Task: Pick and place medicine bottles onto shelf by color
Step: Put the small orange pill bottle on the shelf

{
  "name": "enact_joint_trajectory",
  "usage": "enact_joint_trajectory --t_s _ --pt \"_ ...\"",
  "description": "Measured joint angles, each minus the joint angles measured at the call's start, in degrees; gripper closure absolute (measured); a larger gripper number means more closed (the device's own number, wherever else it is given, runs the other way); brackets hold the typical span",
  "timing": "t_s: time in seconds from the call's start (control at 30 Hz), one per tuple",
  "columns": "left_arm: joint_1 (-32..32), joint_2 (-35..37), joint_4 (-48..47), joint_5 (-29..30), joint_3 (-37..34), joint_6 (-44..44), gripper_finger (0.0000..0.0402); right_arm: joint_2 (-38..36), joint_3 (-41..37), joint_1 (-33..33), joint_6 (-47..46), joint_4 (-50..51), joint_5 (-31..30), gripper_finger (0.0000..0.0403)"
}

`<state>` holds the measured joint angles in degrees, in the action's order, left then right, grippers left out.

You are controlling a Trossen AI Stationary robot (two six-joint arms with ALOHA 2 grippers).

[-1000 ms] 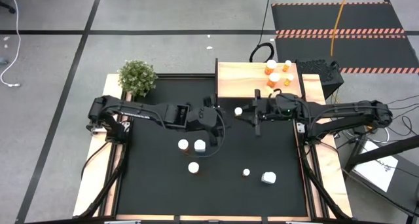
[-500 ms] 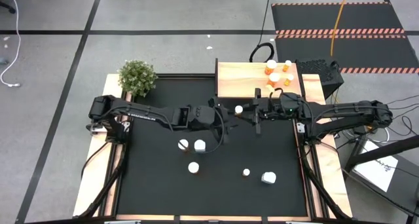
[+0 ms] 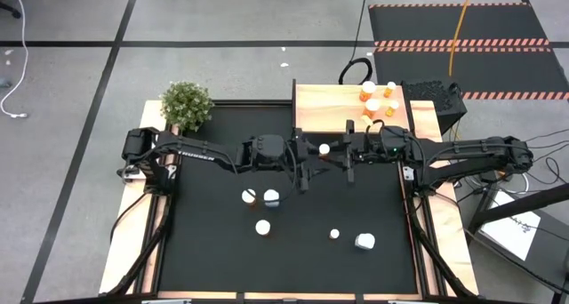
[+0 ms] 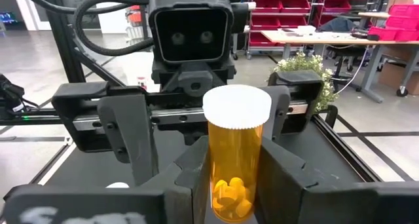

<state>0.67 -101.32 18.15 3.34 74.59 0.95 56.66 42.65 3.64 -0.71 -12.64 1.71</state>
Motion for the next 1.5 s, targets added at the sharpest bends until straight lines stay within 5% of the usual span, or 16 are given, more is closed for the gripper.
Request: enact_joint_trajectory --t_s 0.2,0.67,1.5 --pt "0.00 0.00 0.44 -0.22 -0.02 0.00 0.0160 0.00 0.00 -0.02 0.02 -0.06 0.08 0.0300" --pt "-1.07 0.00 -0.06 -0.20 -0.02 -3.09 0.0282 0.06 0.00 -0.02 0.52 0.08 -0.04 0.0300" --pt "-1.03 0.00 -1.38 -0.24 0.02 -2.29 0.0289 0.07 -0.02 0.00 0.98 0.71 -0.11 0.0291"
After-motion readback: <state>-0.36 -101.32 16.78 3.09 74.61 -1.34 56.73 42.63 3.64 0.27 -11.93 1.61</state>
